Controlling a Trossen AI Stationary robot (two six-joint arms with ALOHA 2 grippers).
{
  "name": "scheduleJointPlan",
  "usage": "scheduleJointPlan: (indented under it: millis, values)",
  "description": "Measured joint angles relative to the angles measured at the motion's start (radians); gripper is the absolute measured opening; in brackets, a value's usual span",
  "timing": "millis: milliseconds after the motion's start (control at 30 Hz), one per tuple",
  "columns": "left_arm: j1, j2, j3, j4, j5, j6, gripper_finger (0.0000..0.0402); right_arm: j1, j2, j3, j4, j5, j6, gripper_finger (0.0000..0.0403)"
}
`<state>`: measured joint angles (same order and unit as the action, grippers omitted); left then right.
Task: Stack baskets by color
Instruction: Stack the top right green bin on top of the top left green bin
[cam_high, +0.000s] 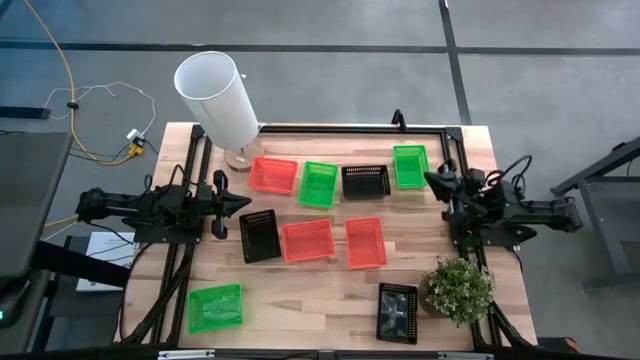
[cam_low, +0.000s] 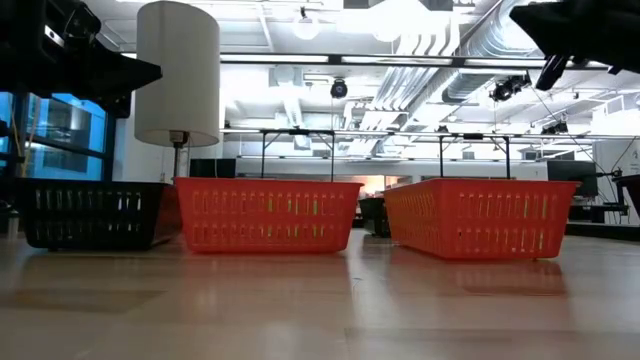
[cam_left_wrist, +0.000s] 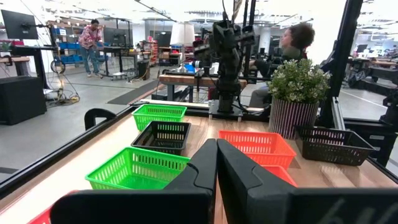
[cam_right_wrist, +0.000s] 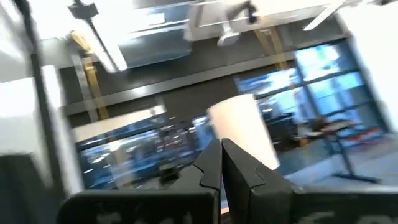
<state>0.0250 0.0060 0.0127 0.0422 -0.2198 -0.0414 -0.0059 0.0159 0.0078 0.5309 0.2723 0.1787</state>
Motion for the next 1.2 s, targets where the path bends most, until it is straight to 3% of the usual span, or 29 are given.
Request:
scheduleJointPlan:
  millis: [133, 233, 367, 467, 600, 700, 833, 1000, 1067, 1200]
  values:
    - [0.0, 0.0, 0.0, 0.0, 0.0, 0.0, 0.0, 0.0, 0.071, 0.022, -0.015, 0.163, 0.004, 0.0014]
    - [0.0, 0.0, 0.0, 0.0, 0.0, 0.0, 0.0, 0.0, 0.167, 0.101, -0.086, 0.297, 0.02, 0.0051]
    - [0.0, 0.0, 0.0, 0.0, 0.0, 0.0, 0.0, -0.019, 0.319, 0.264, -0.424, 0.542, 0.094, 0.0125]
    - [0.0, 0.0, 0.0, 0.0, 0.0, 0.0, 0.0, -0.087, 0.437, 0.407, -0.747, 0.607, 0.244, 0.0179]
    - [0.0, 0.0, 0.0, 0.0, 0.0, 0.0, 0.0, -0.253, 0.61, 0.569, -1.12, 0.523, 0.419, 0.0221]
    - [0.0, 0.0, 0.0, 0.0, 0.0, 0.0, 0.0, -0.412, 0.736, 0.62, -1.242, 0.429, 0.423, 0.0227]
    - [0.0, 0.0, 0.0, 0.0, 0.0, 0.0, 0.0, -0.625, 0.893, 0.623, -1.237, 0.282, 0.324, 0.0228]
    - [0.0, 0.0, 0.0, 0.0, 0.0, 0.0, 0.0, -0.81, 1.045, 0.623, -1.162, 0.214, 0.268, 0.0229]
    - [0.0, 0.0, 0.0, 0.0, 0.0, 0.0, 0.0, -0.849, 1.085, 0.624, -1.126, 0.152, 0.275, 0.0229]
    - [0.0, 0.0, 0.0, 0.0, 0.0, 0.0, 0.0, -0.821, 1.111, 0.624, -1.126, 0.178, 0.298, 0.0229]
